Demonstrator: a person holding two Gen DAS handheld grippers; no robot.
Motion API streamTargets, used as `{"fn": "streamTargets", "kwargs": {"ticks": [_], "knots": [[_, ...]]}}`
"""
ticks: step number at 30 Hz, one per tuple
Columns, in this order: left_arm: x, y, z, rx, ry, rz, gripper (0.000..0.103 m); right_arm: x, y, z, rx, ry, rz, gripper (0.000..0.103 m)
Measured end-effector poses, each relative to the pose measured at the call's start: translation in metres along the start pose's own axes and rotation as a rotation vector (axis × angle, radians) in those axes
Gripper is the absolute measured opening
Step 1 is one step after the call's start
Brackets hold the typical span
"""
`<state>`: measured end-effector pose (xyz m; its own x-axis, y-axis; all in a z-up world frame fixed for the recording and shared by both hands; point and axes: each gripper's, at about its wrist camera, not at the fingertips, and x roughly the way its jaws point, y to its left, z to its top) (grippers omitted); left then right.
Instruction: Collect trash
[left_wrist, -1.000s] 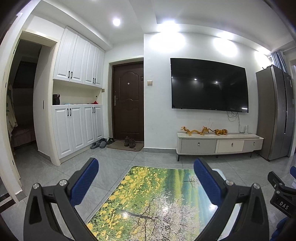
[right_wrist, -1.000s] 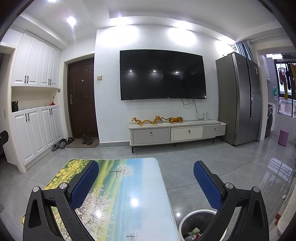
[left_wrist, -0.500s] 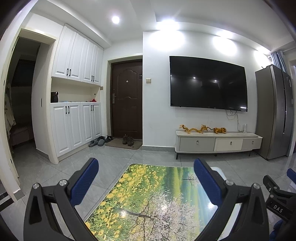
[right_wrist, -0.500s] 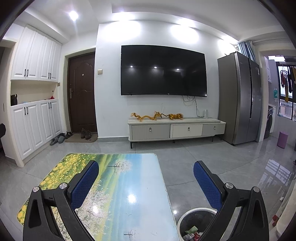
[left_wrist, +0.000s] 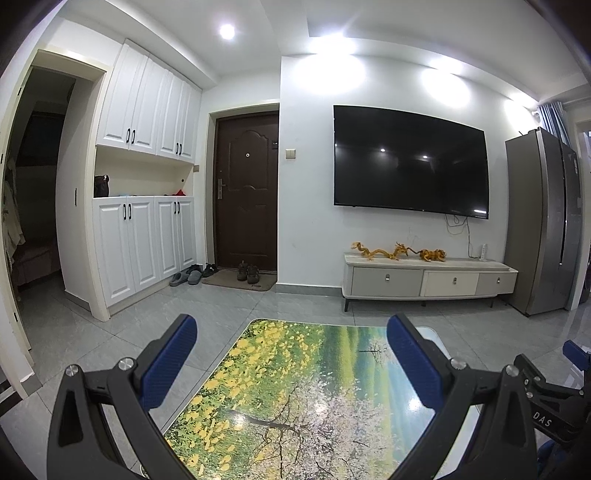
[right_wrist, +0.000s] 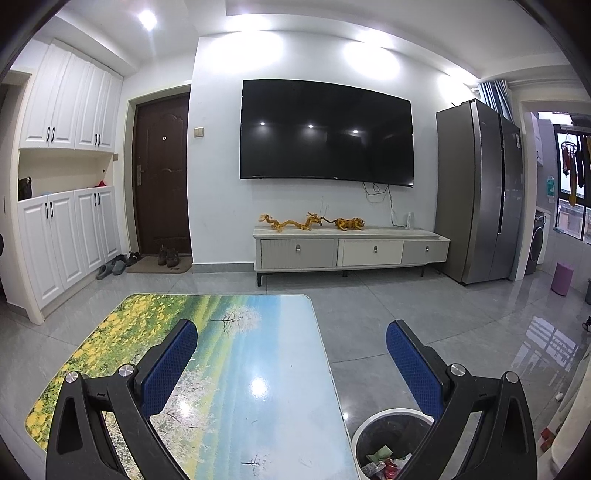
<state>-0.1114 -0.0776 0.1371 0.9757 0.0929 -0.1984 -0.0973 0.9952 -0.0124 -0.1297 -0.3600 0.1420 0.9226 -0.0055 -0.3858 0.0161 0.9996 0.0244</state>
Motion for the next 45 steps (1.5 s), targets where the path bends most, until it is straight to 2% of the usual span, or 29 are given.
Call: {"fn": "streamTargets", "kwargs": {"ticks": [23,29,45], "knots": [[0.014,-0.010,-0.006,0.022,0.036,-0.042,0.103,0.011,-0.008,-0.008,-0.005,0.019,-0.016,0.103],[0.021,-0.014,-0.010,0.023,0.065,-0.061,0.103,0.015,-0.008,-0.011,-0.006,0.028,-0.018,0.103],[0.039,-0.015,-0.016,0.026,0.107,-0.062,0.103,0.020,-0.015,-0.015,0.008,0.015,-0.049,0.103]]}}
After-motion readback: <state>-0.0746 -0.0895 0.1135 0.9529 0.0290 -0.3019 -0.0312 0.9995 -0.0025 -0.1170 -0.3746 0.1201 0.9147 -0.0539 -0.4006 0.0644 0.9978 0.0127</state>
